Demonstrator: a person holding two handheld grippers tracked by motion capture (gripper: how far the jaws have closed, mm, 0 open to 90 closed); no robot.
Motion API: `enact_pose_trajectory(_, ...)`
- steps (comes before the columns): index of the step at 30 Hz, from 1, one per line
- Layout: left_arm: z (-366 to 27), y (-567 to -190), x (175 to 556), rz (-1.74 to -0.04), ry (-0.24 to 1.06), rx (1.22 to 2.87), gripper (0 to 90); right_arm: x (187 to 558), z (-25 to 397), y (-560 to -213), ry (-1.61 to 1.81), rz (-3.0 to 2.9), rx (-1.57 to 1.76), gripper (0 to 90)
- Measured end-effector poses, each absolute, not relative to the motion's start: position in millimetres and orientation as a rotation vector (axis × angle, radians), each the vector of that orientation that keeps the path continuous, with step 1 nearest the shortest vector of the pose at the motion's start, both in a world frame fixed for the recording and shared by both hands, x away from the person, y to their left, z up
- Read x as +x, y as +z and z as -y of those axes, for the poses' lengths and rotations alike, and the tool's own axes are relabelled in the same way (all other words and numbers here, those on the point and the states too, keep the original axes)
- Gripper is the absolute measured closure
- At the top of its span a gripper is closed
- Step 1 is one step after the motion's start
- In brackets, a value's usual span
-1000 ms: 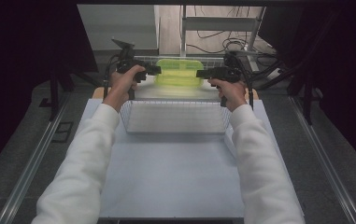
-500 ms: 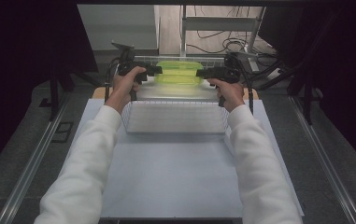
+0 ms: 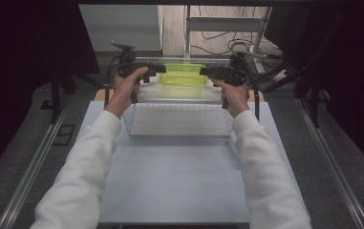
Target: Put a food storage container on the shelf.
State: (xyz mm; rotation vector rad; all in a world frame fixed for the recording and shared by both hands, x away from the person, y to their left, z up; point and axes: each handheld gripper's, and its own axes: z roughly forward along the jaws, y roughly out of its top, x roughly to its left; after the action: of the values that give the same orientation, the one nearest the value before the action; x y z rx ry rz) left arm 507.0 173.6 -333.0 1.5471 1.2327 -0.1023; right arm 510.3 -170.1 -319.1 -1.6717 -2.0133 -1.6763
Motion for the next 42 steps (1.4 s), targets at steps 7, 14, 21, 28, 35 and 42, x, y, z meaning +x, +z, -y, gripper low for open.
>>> enact_pose_trajectory(7,-179,-323,493,-1.197,-0.059,1.555,30.5,497,172,-307,-1.707,2.082,-1.73,40.1)
enact_pose_trajectory(14,-190,-312,468,-1.149,0.014,1.589,30.3,479,187,-295,-1.733,2.158,-1.702,37.5)
enact_pose_trajectory(21,-202,-313,434,-1.12,0.075,1.614,30.3,454,204,-290,-1.758,2.299,-1.582,35.6)
enact_pose_trajectory(28,-206,-324,388,-1.065,0.174,1.686,30.9,417,219,-295,-1.738,2.473,-1.417,33.2)
enact_pose_trajectory(35,-211,-351,342,-1.059,0.16,1.722,31.1,379,235,-317,-1.753,2.521,-1.306,30.8)
enact_pose_trajectory(42,-224,-390,303,-1.103,0.166,1.77,32.7,346,246,-348,-1.689,2.568,-1.261,29.9)
